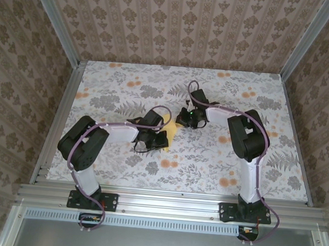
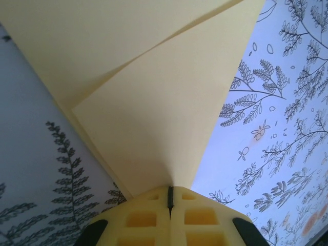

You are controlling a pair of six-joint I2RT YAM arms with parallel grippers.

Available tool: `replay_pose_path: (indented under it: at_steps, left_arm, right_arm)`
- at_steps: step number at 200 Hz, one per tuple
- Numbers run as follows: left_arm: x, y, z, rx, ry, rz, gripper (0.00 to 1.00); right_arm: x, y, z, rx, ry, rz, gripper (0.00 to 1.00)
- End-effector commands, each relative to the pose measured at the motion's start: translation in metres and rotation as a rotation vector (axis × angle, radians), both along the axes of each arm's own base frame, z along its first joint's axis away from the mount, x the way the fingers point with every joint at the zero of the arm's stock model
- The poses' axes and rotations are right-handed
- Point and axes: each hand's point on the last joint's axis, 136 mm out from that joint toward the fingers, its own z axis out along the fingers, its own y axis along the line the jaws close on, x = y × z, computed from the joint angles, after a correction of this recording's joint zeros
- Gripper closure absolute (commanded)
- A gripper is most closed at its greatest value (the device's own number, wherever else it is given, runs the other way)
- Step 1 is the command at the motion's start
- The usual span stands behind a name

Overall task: Fold a paper plane with a square sheet of paper (pick it up from the middle)
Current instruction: Third fold the triangle at the center of the table, then move the paper to the center of the table.

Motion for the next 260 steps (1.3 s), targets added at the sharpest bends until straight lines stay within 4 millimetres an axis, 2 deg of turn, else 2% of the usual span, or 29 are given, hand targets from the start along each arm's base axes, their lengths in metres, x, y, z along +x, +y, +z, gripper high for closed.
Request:
replay_pose_path:
  at_steps: [1, 24, 43, 53, 68, 88, 123, 175, 222, 260]
  left_arm:
    - [-0.054, 0.067, -0.051, 0.317, 0.196, -0.005, 1.00]
    - [-0.042, 0.056, -0.030, 0.265, 0.137, -0.019, 1.00]
    - [-0.028, 0.043, -0.003, 0.203, 0.058, -0.030, 1.00]
    - [-0.021, 0.038, 0.011, 0.171, 0.018, -0.028, 0.99]
    - [-0.011, 0.035, 0.030, 0.129, -0.033, -0.009, 0.93]
    - [-0.004, 0.037, 0.042, 0.109, -0.077, 0.022, 0.85]
    - [0.005, 0.043, 0.041, 0.093, -0.097, 0.080, 0.81]
    - [0.027, 0.030, 0.040, 0.062, -0.111, 0.101, 0.82]
    - [0.031, 0.038, 0.021, 0.125, -0.074, 0.123, 0.87]
    - [0.027, 0.047, 0.003, 0.180, -0.027, 0.132, 0.90]
  right_arm:
    - [0.008, -0.008, 0.015, -0.050, -0.059, 0.019, 1.00]
    - [0.000, -0.011, 0.043, -0.042, -0.115, 0.045, 0.97]
    - [-0.016, -0.011, 0.052, -0.022, -0.129, 0.069, 0.94]
    - [-0.027, -0.010, 0.051, -0.017, -0.120, 0.081, 0.92]
    - [-0.042, -0.009, 0.049, -0.015, -0.113, 0.096, 0.88]
    - [-0.054, -0.007, 0.044, -0.014, -0.088, 0.098, 0.83]
    - [-0.063, 0.002, 0.040, -0.004, -0.080, 0.110, 0.74]
    - [-0.067, 0.028, 0.033, 0.008, -0.057, 0.165, 0.71]
    - [-0.065, 0.031, 0.028, 0.004, -0.044, 0.152, 0.64]
    - [-0.066, 0.033, 0.017, 0.013, -0.003, 0.140, 0.63]
